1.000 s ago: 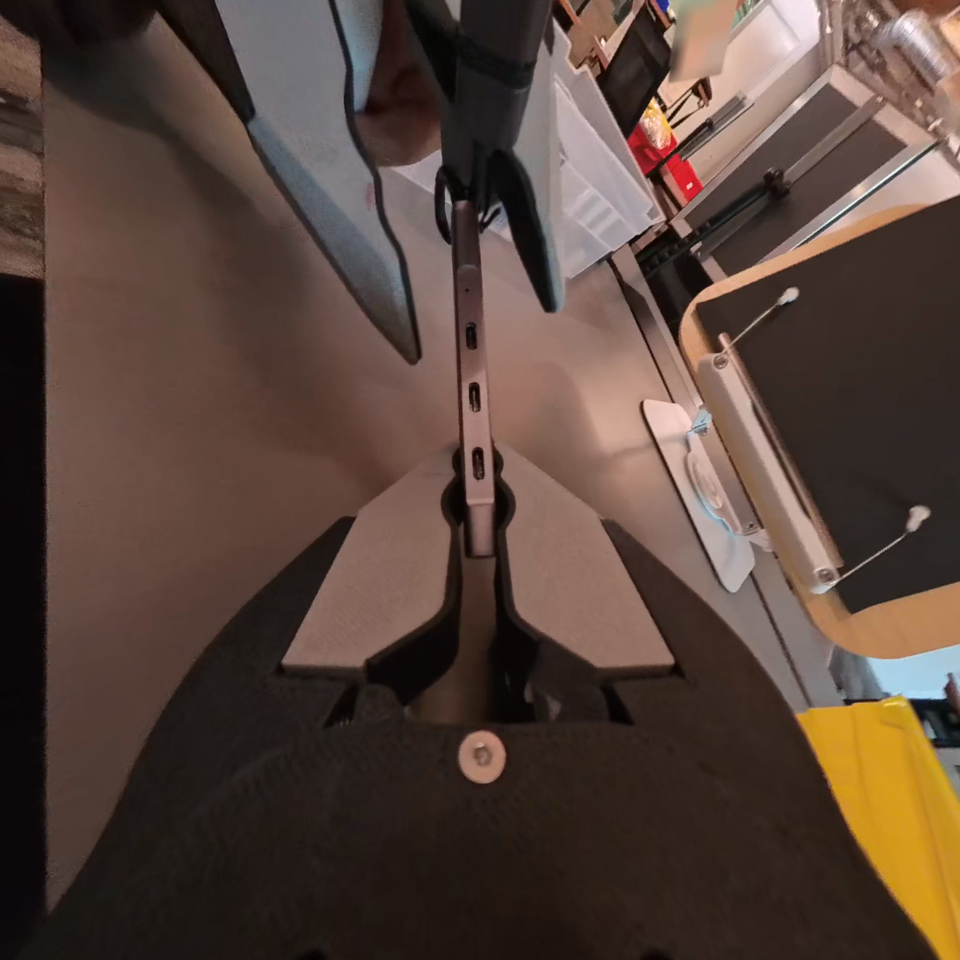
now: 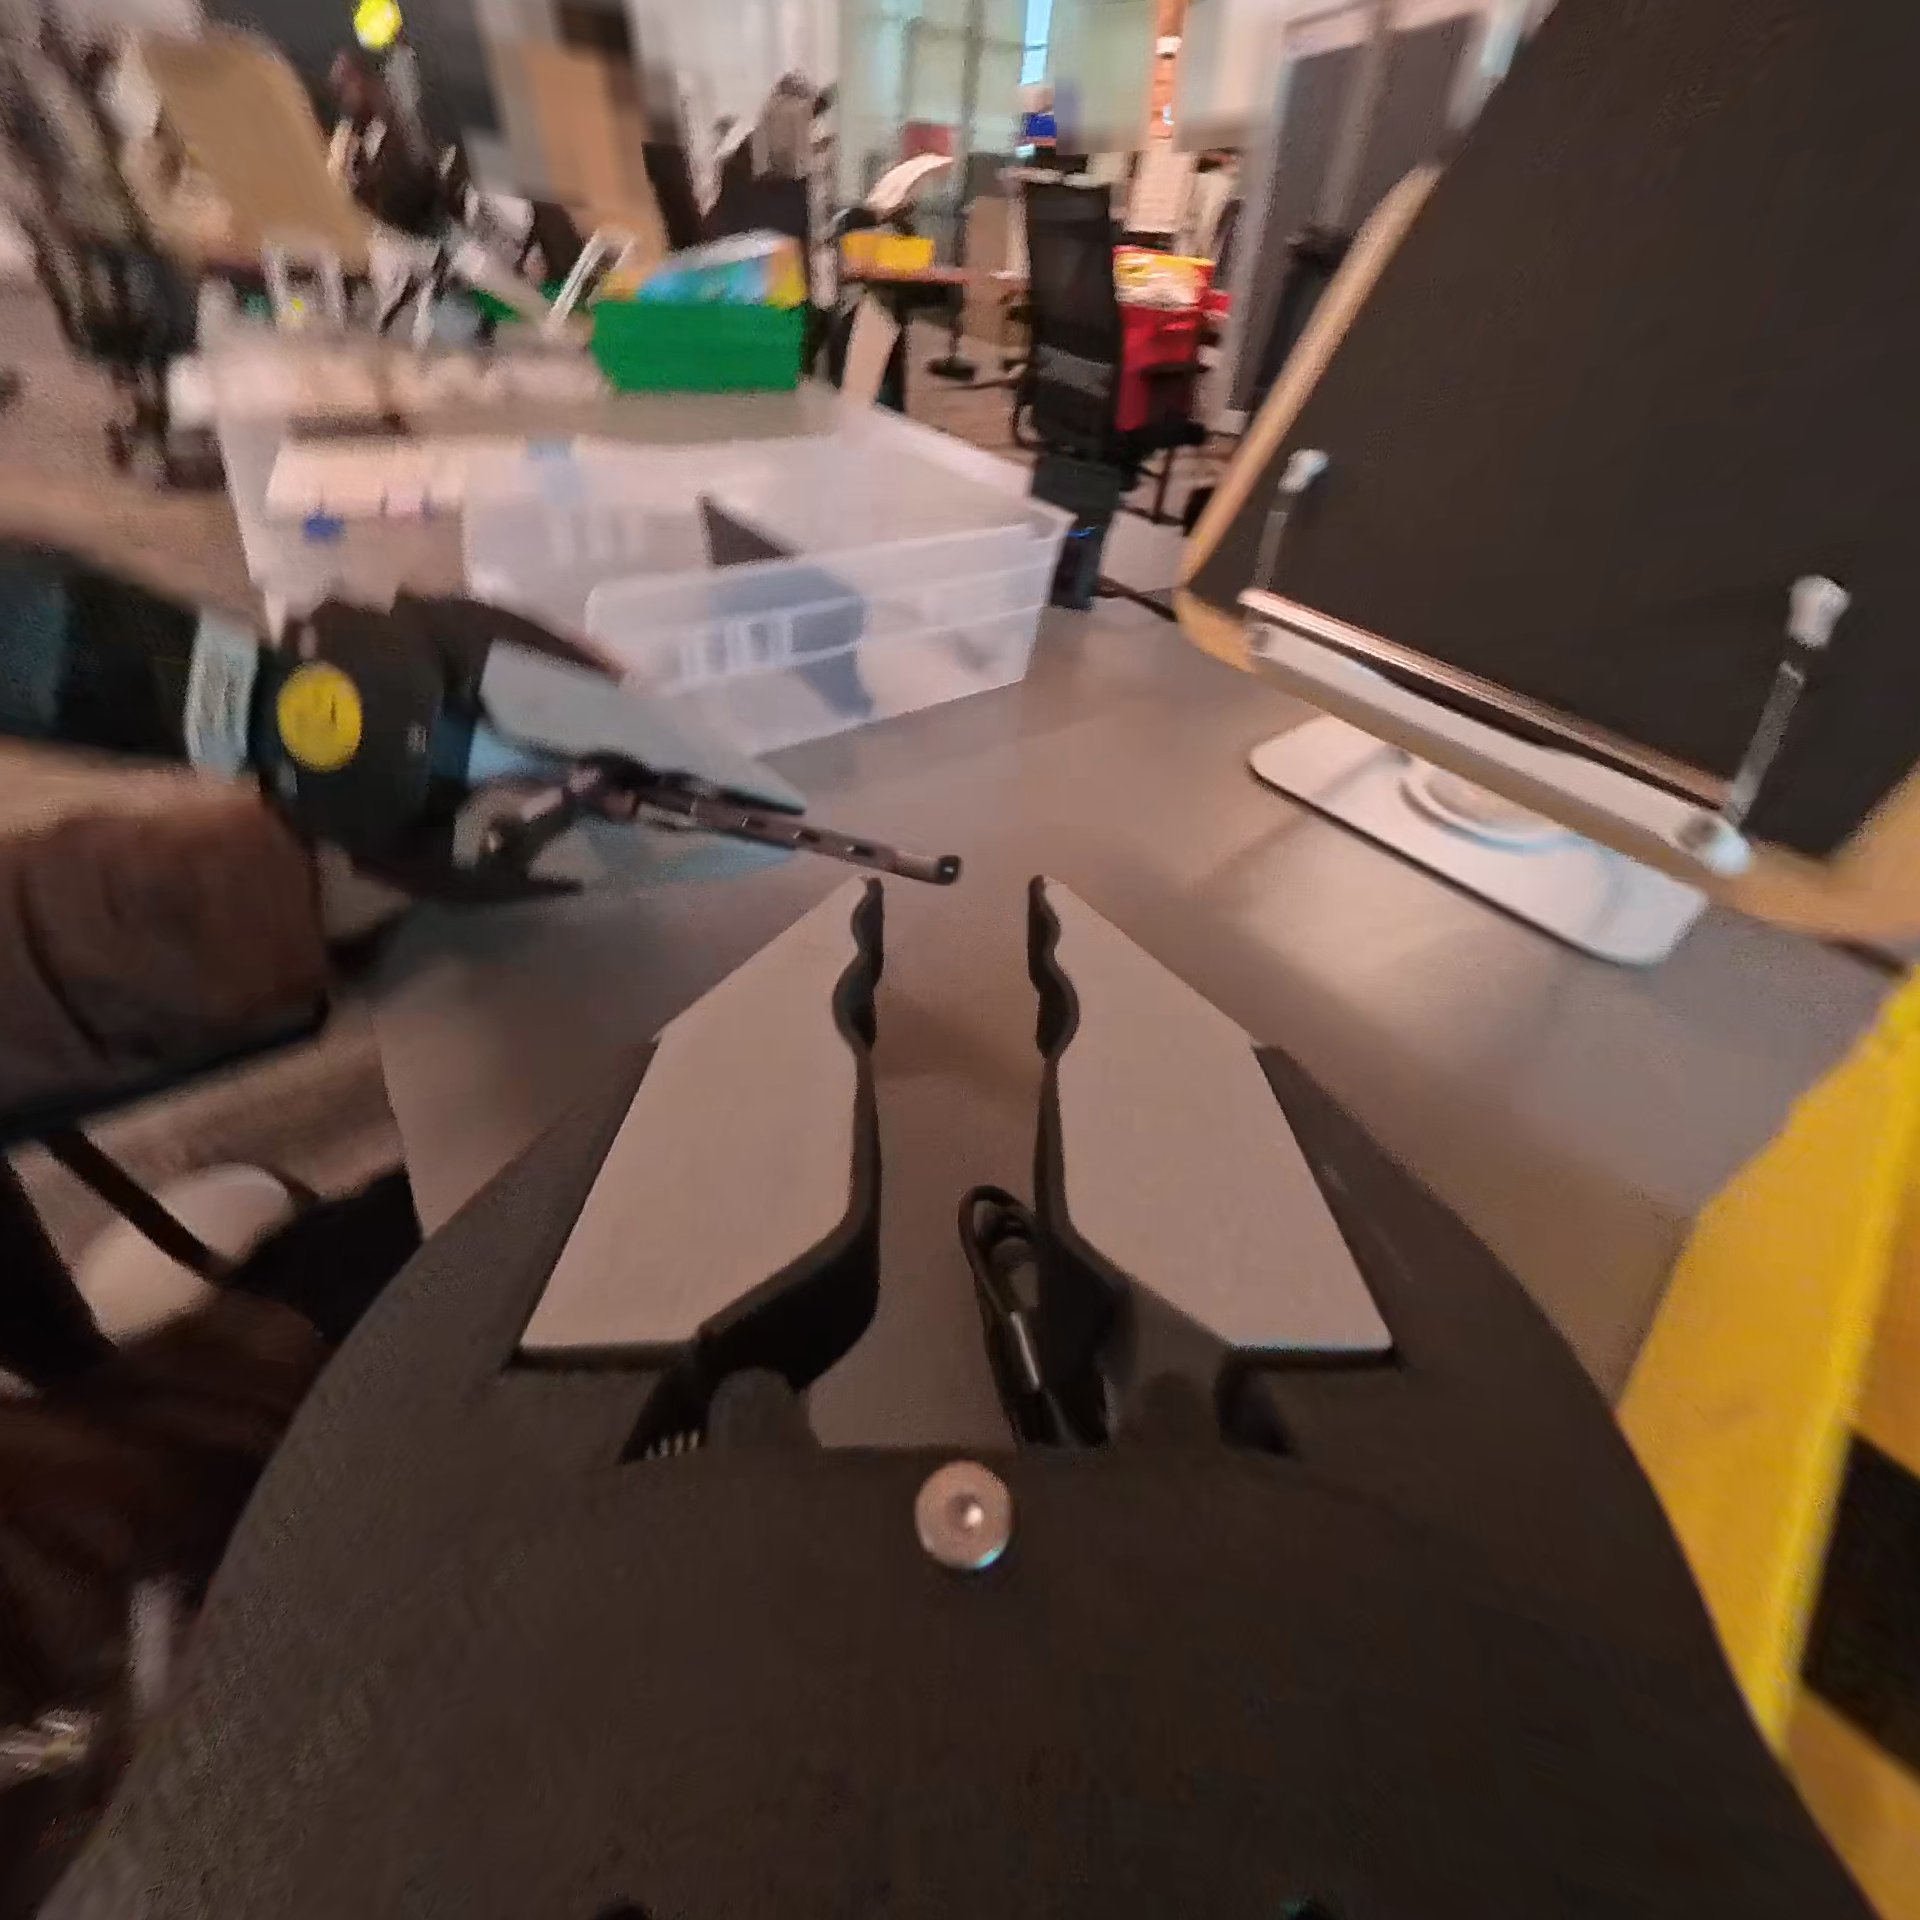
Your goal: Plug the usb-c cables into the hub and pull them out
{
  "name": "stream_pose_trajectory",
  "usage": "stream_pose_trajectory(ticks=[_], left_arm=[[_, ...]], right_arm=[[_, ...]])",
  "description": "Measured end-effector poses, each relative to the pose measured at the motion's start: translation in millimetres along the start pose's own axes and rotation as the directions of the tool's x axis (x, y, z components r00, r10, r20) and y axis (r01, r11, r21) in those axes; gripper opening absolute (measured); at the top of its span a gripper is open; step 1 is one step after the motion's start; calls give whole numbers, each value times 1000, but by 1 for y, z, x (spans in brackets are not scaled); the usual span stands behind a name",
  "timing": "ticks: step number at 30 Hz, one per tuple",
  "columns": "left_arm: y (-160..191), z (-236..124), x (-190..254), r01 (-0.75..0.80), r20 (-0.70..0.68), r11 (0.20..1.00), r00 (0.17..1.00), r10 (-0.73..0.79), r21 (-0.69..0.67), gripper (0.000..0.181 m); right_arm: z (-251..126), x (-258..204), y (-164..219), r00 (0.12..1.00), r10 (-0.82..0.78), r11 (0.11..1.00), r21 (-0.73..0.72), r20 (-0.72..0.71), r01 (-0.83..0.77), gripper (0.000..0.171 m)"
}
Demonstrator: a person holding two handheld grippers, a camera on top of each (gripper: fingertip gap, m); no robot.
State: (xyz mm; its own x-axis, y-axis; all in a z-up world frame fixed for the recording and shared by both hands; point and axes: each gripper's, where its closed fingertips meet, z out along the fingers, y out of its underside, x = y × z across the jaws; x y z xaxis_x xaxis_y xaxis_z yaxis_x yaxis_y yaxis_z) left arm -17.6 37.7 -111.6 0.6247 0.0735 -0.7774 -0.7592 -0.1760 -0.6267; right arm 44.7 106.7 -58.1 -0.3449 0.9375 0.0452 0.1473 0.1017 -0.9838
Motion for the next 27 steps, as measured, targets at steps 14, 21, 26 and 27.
stream_pose_trajectory(ticks=[14,21,26,27], left_arm=[[17,10,8,-33,3,993,999,33,-115,8],[18,10,6,-10,5,994,1000,11,-110,8],[17,12,8,-28,-1,993,1000,29,-112,8],[18,12,8,-32,0,993,999,32,-114,8]], right_arm=[[20,25,123,974,-76,798,-599,-213,-69,45],[-9,-35,120,973,-7,736,-658,229,160,20],[-55,-30,123,958,3,671,-711,286,211,22],[-57,-23,119,968,-4,675,-714,250,187,23]])
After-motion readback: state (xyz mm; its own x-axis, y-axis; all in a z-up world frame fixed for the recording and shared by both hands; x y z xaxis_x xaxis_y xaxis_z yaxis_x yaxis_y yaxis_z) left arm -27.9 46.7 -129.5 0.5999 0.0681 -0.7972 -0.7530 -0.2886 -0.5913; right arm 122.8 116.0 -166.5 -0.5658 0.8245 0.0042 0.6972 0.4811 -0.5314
